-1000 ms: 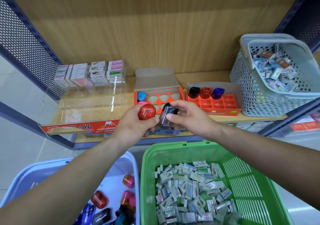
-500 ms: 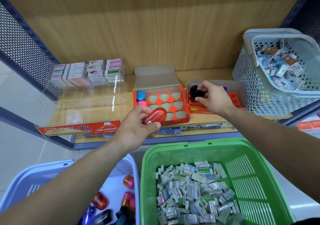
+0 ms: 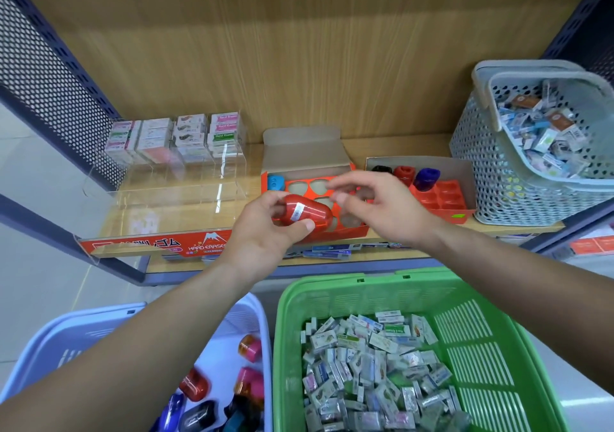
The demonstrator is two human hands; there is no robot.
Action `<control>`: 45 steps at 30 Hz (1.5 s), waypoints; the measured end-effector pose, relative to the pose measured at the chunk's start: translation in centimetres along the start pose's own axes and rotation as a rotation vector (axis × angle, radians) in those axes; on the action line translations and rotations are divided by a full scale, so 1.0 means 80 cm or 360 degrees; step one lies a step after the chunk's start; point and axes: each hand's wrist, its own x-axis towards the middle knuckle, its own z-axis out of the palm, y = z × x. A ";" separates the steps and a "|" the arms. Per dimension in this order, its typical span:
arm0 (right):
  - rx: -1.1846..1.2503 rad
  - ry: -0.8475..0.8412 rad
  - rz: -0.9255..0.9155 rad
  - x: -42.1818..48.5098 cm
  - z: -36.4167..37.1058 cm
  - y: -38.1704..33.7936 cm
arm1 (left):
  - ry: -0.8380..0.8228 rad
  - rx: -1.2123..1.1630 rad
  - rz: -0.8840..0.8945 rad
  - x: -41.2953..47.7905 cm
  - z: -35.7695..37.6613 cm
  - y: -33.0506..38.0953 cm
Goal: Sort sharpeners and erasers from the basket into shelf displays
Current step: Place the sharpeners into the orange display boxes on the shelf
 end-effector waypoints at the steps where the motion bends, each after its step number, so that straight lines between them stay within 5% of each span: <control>1: 0.0095 -0.0049 -0.0035 -0.004 0.009 -0.009 | 0.0016 -0.0043 0.0008 0.000 0.003 0.001; 10: 0.0160 -0.0006 -0.0075 -0.017 0.010 -0.022 | 0.0030 -0.0245 0.0081 -0.011 0.012 0.008; 15: 0.0581 0.0078 0.0156 -0.014 0.015 -0.033 | 0.0110 0.0015 0.0163 -0.005 0.017 0.004; 25: 0.0869 -0.0164 0.0392 -0.009 0.003 -0.023 | 0.0119 0.0402 0.0197 -0.002 0.023 -0.009; 30: 0.0281 0.0018 0.0371 -0.001 -0.043 0.043 | 0.0102 0.0804 0.0275 -0.002 0.017 -0.014; 35: -0.0673 0.0399 0.0241 0.004 -0.079 0.105 | -0.0250 0.1375 0.0277 -0.009 0.010 -0.009; 45: -0.0837 0.0393 0.0428 0.007 -0.076 0.152 | -0.0893 0.1999 0.0097 -0.023 0.012 -0.069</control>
